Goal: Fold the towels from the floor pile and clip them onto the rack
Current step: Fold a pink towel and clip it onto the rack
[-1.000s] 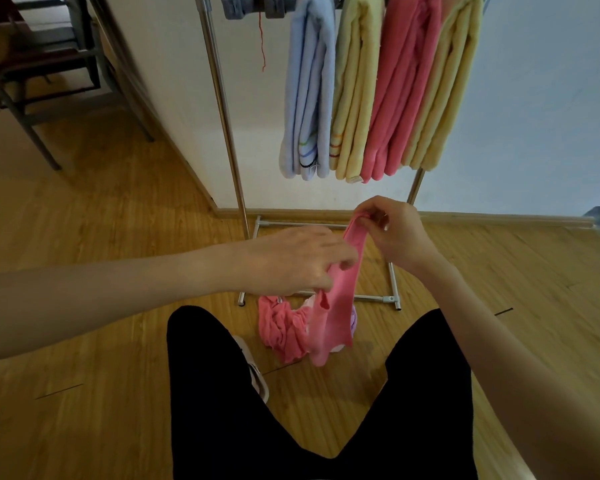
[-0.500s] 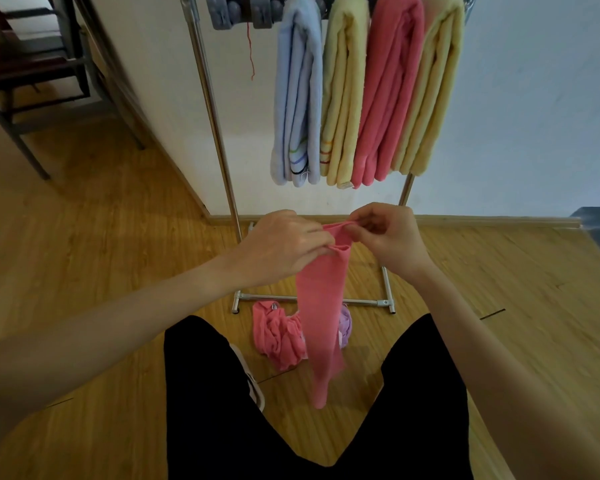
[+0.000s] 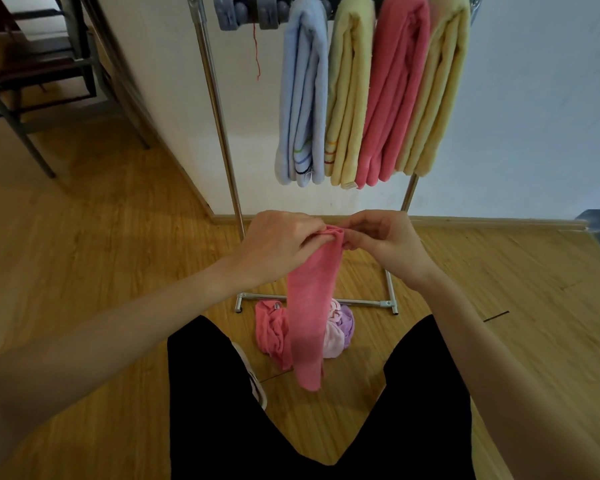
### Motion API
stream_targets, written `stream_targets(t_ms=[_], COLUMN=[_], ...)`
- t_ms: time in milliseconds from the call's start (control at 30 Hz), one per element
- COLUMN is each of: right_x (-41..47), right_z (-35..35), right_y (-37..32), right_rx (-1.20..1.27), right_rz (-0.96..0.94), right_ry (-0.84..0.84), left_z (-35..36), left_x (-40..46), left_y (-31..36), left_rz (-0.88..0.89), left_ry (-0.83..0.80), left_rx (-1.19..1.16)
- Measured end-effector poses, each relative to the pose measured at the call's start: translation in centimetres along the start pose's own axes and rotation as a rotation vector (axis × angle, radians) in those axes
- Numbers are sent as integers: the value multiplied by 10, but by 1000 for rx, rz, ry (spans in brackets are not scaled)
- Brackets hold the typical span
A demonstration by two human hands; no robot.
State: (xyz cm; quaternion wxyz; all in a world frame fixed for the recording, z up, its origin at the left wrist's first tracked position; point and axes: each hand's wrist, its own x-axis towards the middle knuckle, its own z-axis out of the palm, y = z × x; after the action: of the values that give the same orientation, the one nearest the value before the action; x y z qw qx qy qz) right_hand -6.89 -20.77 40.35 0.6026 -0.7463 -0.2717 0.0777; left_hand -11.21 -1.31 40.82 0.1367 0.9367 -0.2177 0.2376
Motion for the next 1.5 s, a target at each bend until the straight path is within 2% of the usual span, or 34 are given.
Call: stream_targets(t_ms=[167,433,600,667,733,867,933,1100,1333,1433,1500], right_x=[-1,10,22,25,27,27,27,28,28,26,24], right_z=[2,3,4,6,9,13,15,14,6,2,-1], right_y=[-1,-7,-17,-18,-18,-20,-24,-43,-62,-60,-46], right_rx=[-43,-231,-141,-130,-137,-101,-72,-72,26,56,41], right_rz=[-42,-131,-121,-114,-112,-81,-69,-77,-76,-55,-11], right_ry=[-14,112,156,187,213,220,227,289,368,470,572], left_z=[-2,-15,-28,-24,-13,29,49,86,112,114,111], left_x=[3,10,2,-9,-26,-59,-69,-78,-86,-88,-88], left_y=[3,5,1,0,-4,-29,-38,-49,-46,-45,-47], left_rz=[-2,21,38,-58,-249,-539,-645,-674,-871,-925,-981], left_ry=[35,62,148,166,118,-164,-243,-293,-361,-395,-363], left_rx=[22,65,5,-45,-161,-424,-582,-783,-893,-935,-968])
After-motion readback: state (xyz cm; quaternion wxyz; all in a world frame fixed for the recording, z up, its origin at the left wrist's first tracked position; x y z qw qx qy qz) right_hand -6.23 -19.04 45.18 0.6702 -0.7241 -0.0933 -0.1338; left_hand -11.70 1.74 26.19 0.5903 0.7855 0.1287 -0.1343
